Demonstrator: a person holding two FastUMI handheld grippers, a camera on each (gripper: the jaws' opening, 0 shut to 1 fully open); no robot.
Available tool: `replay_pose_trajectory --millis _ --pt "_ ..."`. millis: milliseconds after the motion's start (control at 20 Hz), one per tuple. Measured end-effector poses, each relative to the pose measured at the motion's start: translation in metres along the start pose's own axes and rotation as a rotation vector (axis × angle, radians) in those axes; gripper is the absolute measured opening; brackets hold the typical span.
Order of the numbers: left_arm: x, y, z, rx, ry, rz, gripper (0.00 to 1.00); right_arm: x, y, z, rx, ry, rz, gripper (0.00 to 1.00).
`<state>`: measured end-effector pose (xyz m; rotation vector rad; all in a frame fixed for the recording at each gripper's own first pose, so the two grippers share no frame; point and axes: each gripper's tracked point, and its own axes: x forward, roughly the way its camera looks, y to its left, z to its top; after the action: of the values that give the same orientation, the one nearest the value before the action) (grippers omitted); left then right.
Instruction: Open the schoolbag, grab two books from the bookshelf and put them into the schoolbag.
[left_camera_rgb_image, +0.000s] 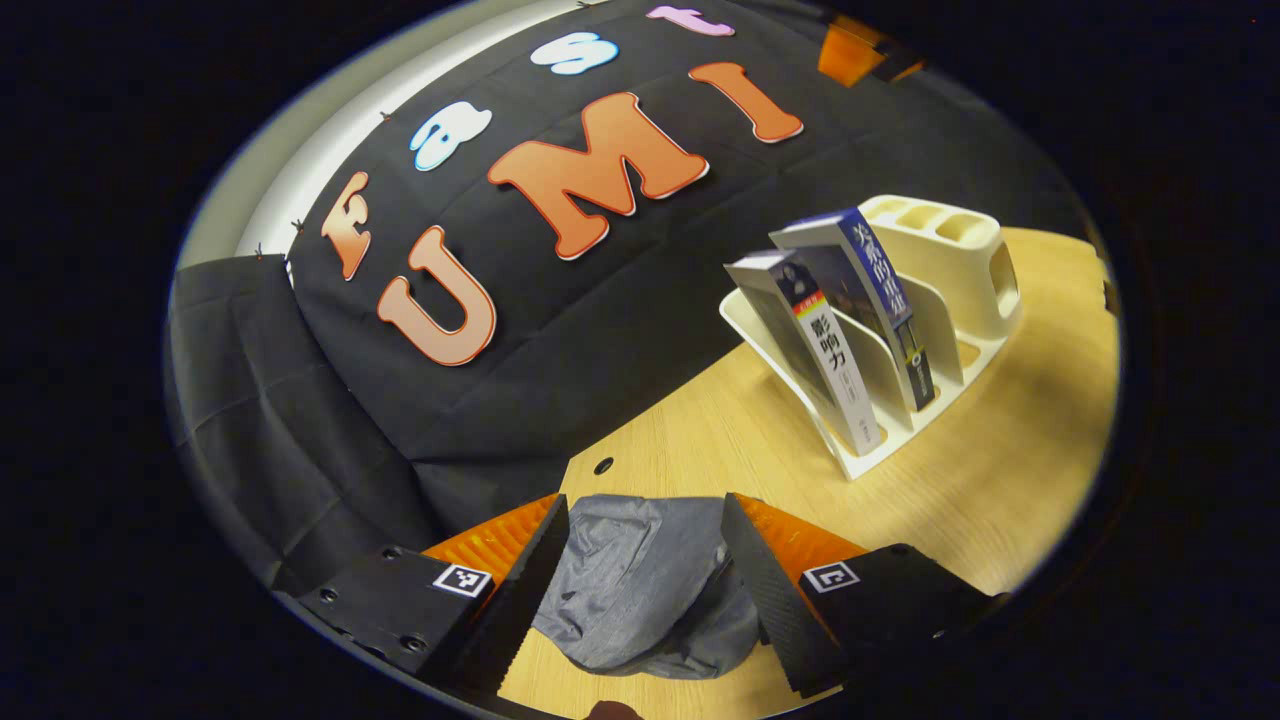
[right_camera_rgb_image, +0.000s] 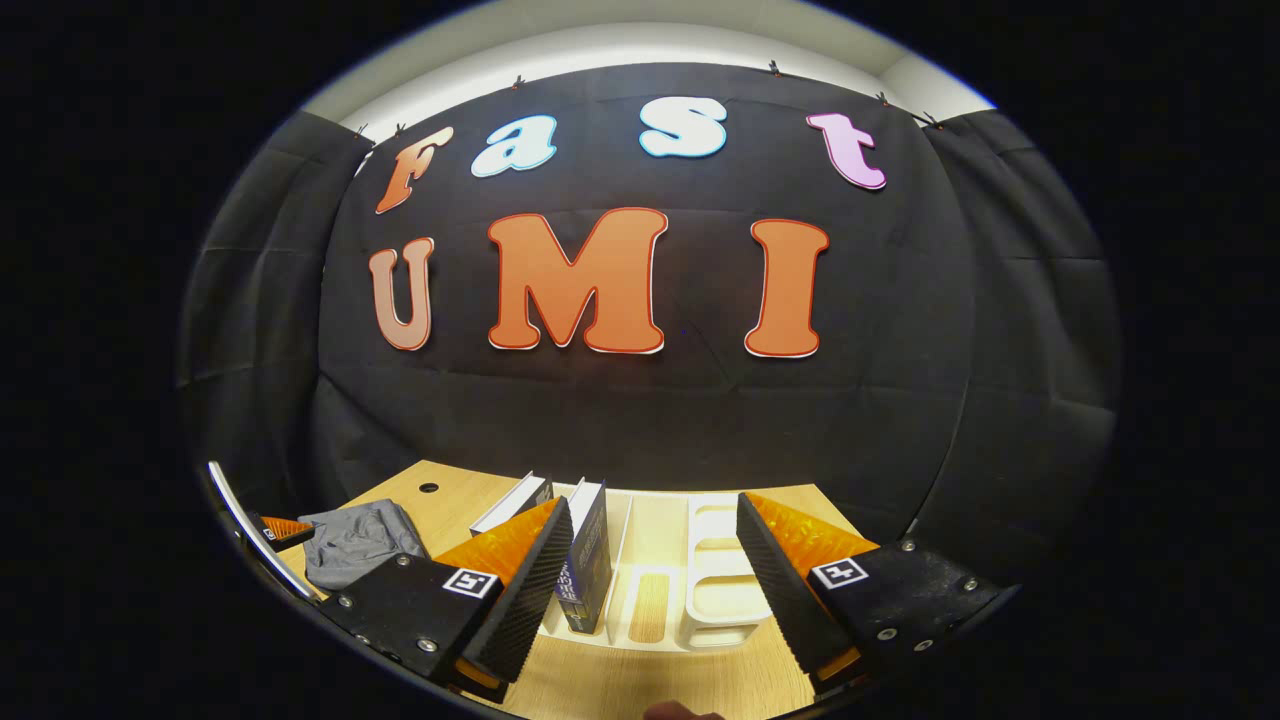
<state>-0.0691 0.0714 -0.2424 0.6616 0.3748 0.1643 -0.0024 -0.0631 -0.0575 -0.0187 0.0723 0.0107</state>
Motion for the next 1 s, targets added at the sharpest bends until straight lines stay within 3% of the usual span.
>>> replay_pose_trajectory --millis 250,550,750,1000 --pt "0.006 -0.019 -0.049 0.15 0.104 0.008 0.97 0.001 -0.008 -0.009 0.003 0.014 0.01 0.98" --pt "0.016 -0.016 -0.091 0.251 0.217 0.067 0.96 0.003 -0.019 -0.012 0.0 0.009 -0.007 0.98" --pt "0.022 -0.007 -0.092 0.299 0.24 0.115 0.96 0.008 -0.023 -0.018 0.023 0.029 -0.012 0.98" --pt "0.032 -0.005 -0.086 0.302 0.253 0.102 0.96 0.012 -0.025 -0.019 0.019 0.032 -0.009 0.98"
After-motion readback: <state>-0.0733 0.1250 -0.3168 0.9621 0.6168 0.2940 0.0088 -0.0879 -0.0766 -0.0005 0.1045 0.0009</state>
